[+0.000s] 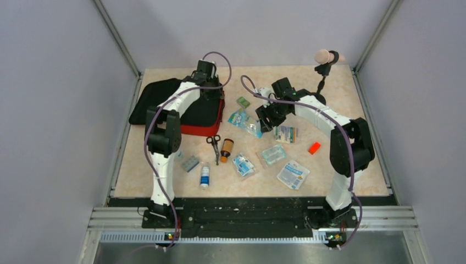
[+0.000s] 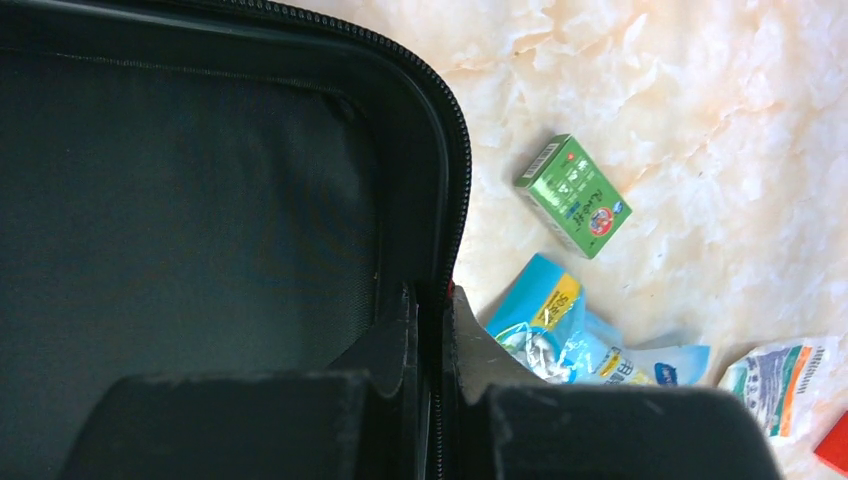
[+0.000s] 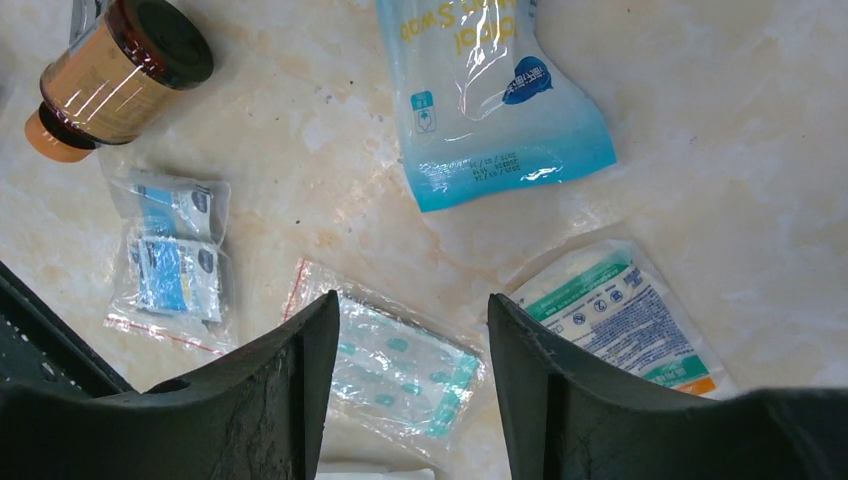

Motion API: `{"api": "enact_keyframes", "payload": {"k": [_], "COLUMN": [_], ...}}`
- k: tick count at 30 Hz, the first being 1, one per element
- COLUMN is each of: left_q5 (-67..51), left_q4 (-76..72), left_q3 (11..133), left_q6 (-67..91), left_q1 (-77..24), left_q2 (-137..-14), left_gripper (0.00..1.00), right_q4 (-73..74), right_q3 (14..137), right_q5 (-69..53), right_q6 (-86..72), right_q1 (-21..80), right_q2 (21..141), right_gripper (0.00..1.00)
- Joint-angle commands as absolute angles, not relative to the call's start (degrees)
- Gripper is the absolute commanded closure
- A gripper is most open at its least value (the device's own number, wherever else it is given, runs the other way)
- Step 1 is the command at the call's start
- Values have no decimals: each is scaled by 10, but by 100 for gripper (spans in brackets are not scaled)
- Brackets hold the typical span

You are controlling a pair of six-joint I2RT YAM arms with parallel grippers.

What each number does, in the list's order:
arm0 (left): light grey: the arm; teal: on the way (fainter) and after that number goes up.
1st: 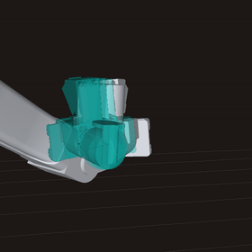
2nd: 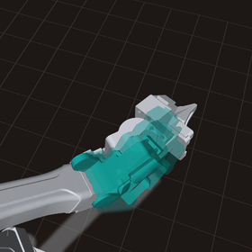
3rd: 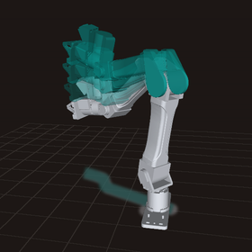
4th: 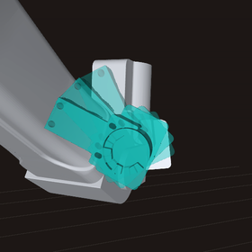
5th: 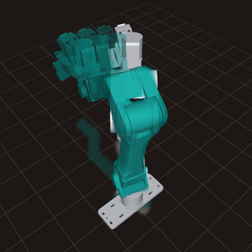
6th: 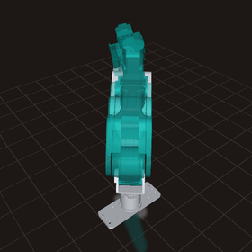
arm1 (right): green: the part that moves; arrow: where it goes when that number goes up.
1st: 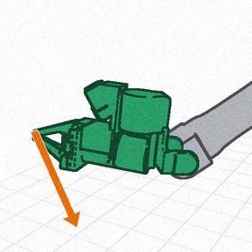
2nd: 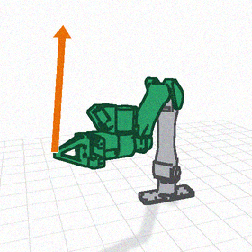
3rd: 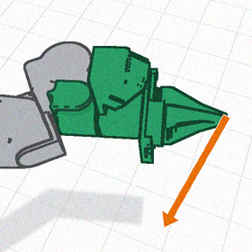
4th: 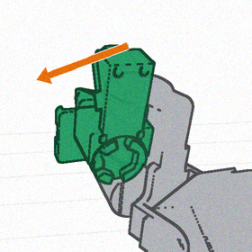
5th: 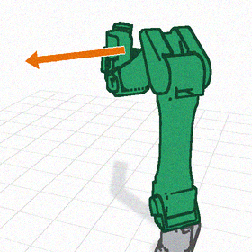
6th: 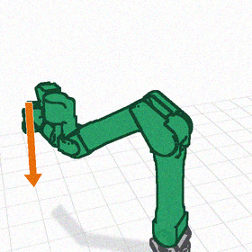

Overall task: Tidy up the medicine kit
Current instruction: Adjust the medicine box at the center of the board, then pick up the medical item at the center of the board.

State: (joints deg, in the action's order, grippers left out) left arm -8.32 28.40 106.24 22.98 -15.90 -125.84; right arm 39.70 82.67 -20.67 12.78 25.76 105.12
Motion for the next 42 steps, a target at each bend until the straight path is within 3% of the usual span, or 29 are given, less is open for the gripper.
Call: {"api": "enact_keyframes", "payload": {"k": [1,10,16,21,23,34,37,40,42], "left_q5": [-122,-67,-120,-177,-201,-322,-349,-369,-380], "left_q4": [287,280,266,213,212,179,169,151,144], "left_q3": [1077,1094,1067,1014,1013,927,926,919,918], "left_q6": [316,311,304,322,321,336,330,335,332], "left_q1": [-184,-215,-186,-148,-130,-51,-46,-46,-46], "left_q2": [-1289,-1292,-1245,-1188,-1182,-1119,-1117,-1112,-1107], "left_gripper": [100,99,60,18,12,16,17,17,17], "right_q4": [392,373,350,334,330,316,319,331,346], "right_q3": [823,867,927,934,938,975,977,977,979], "right_q5": [-202,-188,-186,-212,-216,-171,-172,-174,-173], "right_q6": [130,143,131,112,107,97,101,112,115], "right_q1": [261,261,261,261,262,262,262,262,262], "right_q2": [1018,1061,1130,1158,1170,1242,1245,1241,1227], "right_gripper": [44,34,32,33,35,47,65,92,100]}}
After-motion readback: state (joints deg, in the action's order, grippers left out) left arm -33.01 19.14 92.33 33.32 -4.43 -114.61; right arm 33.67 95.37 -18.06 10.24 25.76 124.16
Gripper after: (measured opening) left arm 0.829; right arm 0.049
